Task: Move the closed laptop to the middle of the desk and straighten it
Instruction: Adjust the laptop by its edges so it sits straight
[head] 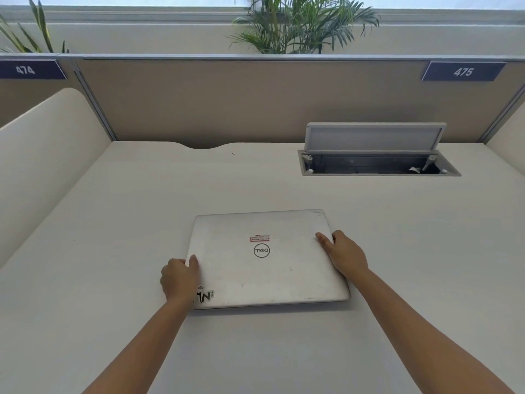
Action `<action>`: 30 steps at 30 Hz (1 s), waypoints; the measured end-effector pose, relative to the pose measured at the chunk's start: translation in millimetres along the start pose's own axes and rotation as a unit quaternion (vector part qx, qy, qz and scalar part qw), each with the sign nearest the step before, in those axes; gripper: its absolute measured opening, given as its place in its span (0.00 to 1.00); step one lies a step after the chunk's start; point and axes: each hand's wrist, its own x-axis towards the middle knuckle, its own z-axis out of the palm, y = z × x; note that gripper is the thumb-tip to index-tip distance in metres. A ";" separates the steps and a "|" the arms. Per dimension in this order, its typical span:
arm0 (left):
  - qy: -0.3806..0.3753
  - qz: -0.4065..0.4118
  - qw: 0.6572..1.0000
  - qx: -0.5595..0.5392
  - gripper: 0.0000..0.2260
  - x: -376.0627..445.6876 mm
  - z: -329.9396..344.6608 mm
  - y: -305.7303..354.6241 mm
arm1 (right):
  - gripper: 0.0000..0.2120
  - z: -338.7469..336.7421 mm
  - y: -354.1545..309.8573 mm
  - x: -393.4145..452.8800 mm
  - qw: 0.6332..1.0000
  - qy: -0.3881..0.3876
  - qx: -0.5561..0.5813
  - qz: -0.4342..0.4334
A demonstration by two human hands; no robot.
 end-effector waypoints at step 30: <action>-0.020 0.023 0.997 -0.068 0.16 -18.5 24.2 10.0 | 0.23 -24.7 30.9 -3.0 0.999 0.041 0.015 0.004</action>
